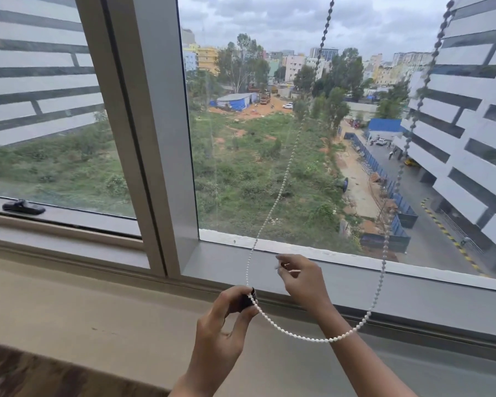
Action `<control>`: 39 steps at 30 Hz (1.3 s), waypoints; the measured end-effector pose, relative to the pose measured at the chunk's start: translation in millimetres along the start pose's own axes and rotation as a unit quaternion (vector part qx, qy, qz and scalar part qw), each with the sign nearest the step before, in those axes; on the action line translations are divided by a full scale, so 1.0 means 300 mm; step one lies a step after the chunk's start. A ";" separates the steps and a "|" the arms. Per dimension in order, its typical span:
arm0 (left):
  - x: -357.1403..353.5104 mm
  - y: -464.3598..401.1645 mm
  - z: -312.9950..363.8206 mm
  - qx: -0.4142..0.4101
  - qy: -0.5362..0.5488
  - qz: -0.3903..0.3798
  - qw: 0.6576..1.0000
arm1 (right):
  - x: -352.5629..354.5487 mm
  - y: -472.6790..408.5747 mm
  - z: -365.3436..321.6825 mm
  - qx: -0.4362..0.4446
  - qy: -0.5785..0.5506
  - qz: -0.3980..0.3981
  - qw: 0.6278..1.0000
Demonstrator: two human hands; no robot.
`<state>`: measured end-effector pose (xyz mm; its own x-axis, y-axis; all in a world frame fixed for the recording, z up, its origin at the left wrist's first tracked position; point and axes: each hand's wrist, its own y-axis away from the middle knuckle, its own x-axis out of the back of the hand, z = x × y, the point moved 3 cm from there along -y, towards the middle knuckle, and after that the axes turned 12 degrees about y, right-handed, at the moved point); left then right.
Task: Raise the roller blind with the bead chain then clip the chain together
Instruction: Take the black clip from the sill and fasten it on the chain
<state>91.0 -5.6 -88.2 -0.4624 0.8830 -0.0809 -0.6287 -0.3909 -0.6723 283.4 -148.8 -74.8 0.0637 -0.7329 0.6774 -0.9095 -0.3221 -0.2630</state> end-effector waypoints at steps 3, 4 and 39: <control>-0.011 -0.009 0.005 0.003 0.008 0.002 1.000 | 0.086 0.069 -0.047 -0.019 -0.111 0.003 0.994; -0.016 -0.011 0.005 0.004 0.010 0.001 1.000 | 0.114 0.093 -0.067 -0.021 -0.146 -0.003 0.989; -0.097 -0.035 0.082 0.032 0.064 -0.032 0.997 | 0.351 0.238 -0.331 0.186 -0.069 -0.081 0.977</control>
<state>95.7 -33.6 -60.8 -0.3399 0.9307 -0.1354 -0.6952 -0.3456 -0.6303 184.3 -189.5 46.0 0.2721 -0.7202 0.6382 -0.6725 -0.6167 -0.4092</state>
